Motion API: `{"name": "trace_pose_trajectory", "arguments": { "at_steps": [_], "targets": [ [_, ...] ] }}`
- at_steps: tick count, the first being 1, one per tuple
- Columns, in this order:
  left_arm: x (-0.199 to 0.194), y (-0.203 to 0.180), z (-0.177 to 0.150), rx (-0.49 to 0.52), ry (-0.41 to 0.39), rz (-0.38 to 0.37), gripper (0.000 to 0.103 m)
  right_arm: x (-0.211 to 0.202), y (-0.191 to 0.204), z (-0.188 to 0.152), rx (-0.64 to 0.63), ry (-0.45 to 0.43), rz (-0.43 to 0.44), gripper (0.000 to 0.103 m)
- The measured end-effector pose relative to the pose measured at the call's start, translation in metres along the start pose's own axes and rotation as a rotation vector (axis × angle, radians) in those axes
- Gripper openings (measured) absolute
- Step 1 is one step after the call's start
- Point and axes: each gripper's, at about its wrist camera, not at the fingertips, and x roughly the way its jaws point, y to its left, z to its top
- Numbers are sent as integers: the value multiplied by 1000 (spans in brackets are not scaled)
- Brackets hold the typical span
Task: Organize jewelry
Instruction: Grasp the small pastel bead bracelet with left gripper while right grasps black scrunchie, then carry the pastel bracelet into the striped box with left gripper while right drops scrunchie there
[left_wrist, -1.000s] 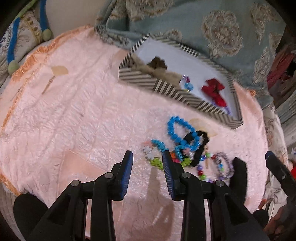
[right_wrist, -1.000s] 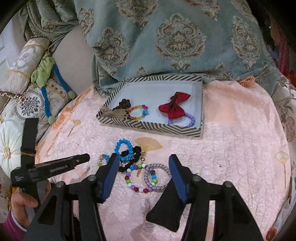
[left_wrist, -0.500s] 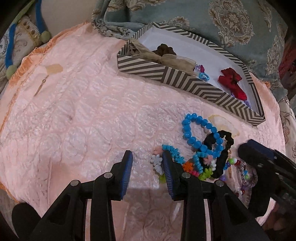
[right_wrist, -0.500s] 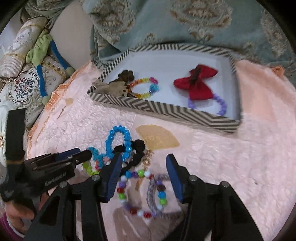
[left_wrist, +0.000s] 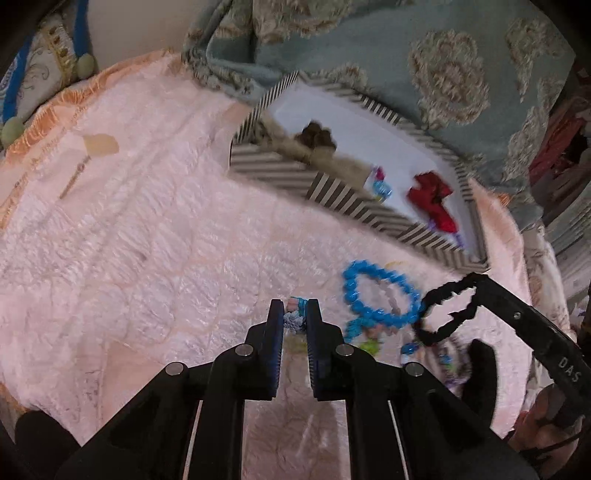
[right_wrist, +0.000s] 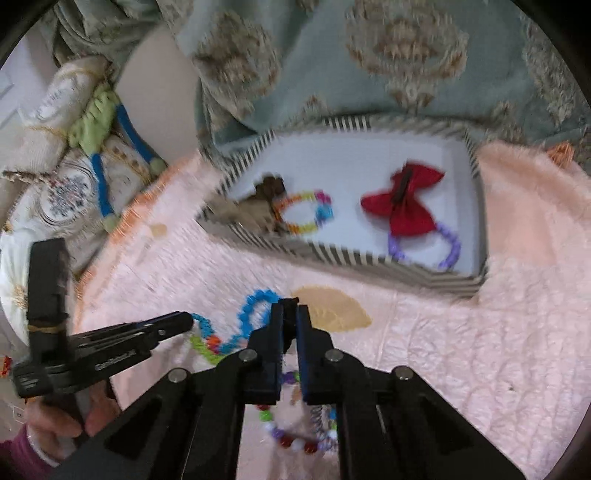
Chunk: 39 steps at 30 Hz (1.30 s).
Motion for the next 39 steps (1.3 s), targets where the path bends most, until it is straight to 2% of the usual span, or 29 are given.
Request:
{"name": "trace_pose_trajectory", "arguments": {
  "at_steps": [9, 17, 27, 39],
  "targets": [
    [-50, -13, 16, 25, -89, -42, 0, -52, 8, 9, -11, -86, 6, 6],
    [-76, -27, 27, 68, -147, -33, 0, -74, 10, 11, -24, -121, -6, 7],
    [-80, -44, 47, 125, -186, 10, 0, -80, 4, 20, -34, -137, -38, 7],
    [-64, -54, 77, 173, -193, 66, 0, -61, -11, 39, -24, -116, -71, 7]
  ]
}}
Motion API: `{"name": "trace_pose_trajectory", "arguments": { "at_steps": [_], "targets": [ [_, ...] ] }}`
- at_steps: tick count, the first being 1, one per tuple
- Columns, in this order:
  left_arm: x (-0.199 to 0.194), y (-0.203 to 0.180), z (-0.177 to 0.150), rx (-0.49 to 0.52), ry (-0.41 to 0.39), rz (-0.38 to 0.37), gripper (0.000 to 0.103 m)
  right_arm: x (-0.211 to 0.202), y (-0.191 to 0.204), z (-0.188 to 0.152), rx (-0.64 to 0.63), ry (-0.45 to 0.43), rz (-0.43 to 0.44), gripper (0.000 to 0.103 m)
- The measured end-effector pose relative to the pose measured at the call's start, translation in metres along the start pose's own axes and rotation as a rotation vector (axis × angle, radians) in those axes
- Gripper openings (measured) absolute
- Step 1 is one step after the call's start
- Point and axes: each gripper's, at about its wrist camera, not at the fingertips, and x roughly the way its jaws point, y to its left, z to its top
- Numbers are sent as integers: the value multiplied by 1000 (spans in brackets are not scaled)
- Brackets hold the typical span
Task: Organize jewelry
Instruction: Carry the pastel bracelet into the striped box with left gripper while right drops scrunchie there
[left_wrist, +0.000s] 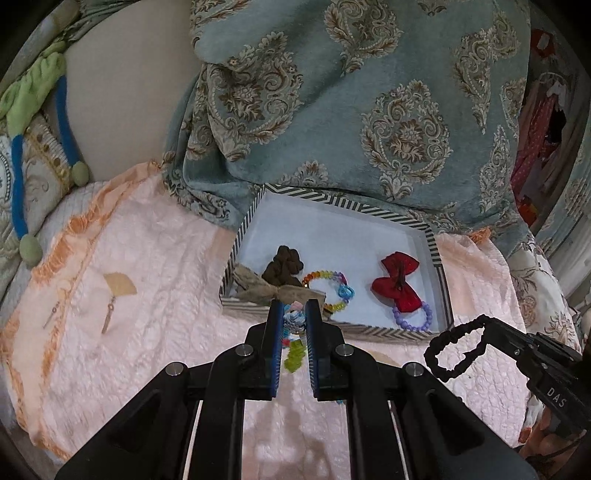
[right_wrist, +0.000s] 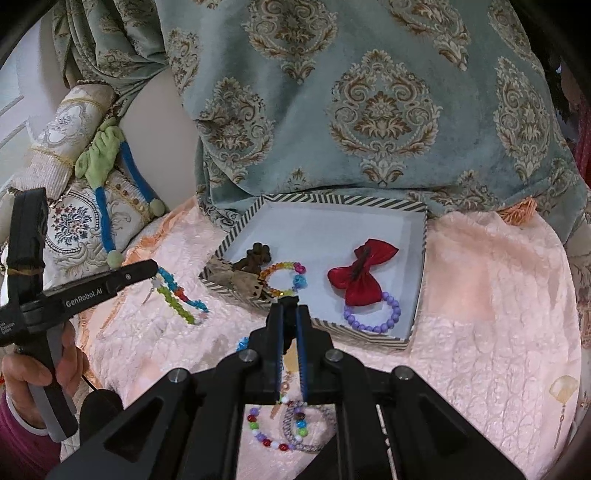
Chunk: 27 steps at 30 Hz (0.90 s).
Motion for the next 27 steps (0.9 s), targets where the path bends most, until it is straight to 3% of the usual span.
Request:
{"name": "trace_pose_trajectory", "arguments": {
  "at_steps": [13, 27],
  "targets": [
    [43, -14, 56, 22, 14, -1, 0, 53, -19, 30, 24, 27, -56, 7],
    [146, -49, 98, 57, 72, -9, 0, 145, -32, 27, 61, 160, -47, 7]
  ]
}}
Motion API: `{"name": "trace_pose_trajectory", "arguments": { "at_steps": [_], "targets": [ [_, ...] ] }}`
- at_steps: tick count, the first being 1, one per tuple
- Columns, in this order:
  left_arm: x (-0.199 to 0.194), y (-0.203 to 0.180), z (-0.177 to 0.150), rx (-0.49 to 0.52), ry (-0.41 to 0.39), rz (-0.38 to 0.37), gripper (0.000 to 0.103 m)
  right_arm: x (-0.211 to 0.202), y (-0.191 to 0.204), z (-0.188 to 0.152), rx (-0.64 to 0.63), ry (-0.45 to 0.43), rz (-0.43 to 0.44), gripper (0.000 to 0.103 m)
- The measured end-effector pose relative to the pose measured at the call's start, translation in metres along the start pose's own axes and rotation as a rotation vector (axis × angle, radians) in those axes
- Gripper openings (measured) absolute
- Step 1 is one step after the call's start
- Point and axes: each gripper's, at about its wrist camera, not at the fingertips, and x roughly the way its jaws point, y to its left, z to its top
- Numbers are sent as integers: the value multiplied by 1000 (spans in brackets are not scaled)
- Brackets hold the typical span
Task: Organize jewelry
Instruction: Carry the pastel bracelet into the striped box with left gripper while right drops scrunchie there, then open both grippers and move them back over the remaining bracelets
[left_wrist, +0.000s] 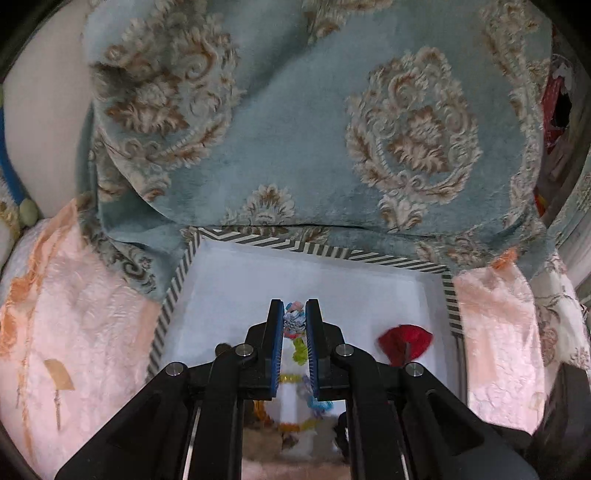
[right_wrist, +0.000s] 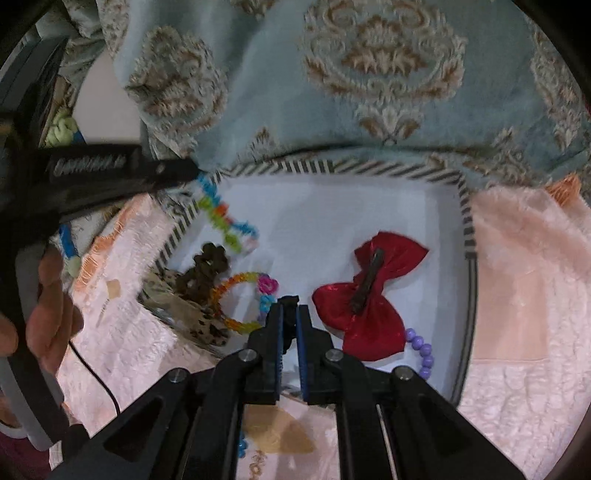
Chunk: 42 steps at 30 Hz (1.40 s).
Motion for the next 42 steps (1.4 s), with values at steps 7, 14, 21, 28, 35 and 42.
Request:
{"name": "trace_pose_trajectory", "arguments": {
  "at_steps": [7, 14, 21, 28, 35, 42],
  "targets": [
    [49, 27, -15, -57, 92, 47, 0, 22, -2, -13, -61, 86, -34, 7],
    [55, 47, -28, -127, 127, 62, 1, 29, -4, -15, -55, 133, -59, 15],
    [28, 53, -47, -137, 114, 60, 15, -1, -9, -18, -3, 83, -24, 41],
    [-15, 42, -70, -84, 83, 88, 15, -43, 2, -31, -3, 7, -26, 42],
    [-60, 37, -100, -81, 46, 78, 15, -78, 22, -50, -15, -48, -44, 46],
    [-105, 28, -132, -57, -12, 103, 15, -114, 41, -71, -40, -105, -71, 50]
  ]
}}
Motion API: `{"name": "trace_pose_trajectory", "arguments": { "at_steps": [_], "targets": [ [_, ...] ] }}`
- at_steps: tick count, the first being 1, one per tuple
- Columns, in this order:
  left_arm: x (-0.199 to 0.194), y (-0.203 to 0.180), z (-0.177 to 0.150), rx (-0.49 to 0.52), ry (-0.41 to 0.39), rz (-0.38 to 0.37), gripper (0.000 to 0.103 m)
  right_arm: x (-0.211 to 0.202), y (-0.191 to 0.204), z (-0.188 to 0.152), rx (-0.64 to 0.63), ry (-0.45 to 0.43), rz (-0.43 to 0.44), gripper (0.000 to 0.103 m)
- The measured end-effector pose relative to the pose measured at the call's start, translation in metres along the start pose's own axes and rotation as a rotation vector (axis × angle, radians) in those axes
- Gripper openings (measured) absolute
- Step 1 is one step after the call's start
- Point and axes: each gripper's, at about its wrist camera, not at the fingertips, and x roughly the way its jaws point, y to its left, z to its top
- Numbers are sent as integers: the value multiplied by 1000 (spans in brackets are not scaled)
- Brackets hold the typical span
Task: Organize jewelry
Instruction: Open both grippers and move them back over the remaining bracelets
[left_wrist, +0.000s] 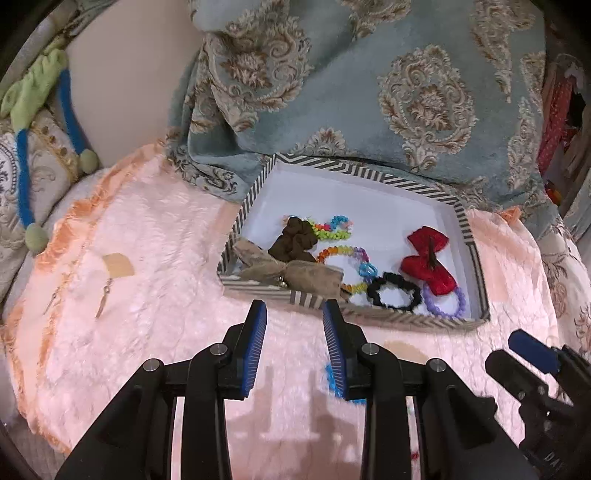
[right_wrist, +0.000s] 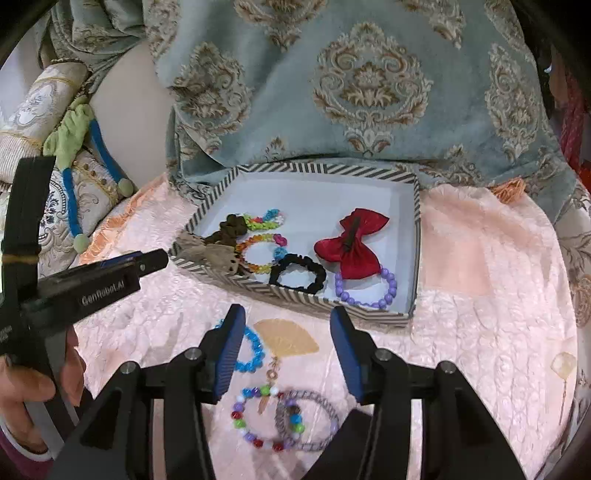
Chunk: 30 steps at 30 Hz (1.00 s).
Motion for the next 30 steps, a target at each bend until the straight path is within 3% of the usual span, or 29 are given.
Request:
{"name": "trace_pose_trajectory", "arguments": {
  "at_steps": [16, 30],
  "targets": [
    [-56, -21, -36, 61, -97, 22, 15, -62, 0, -24, 23, -55, -10, 53],
    [-64, -24, -49, 40, -48, -45, 15, -84, -19, -36, 48, -60, -17, 56]
  ]
}}
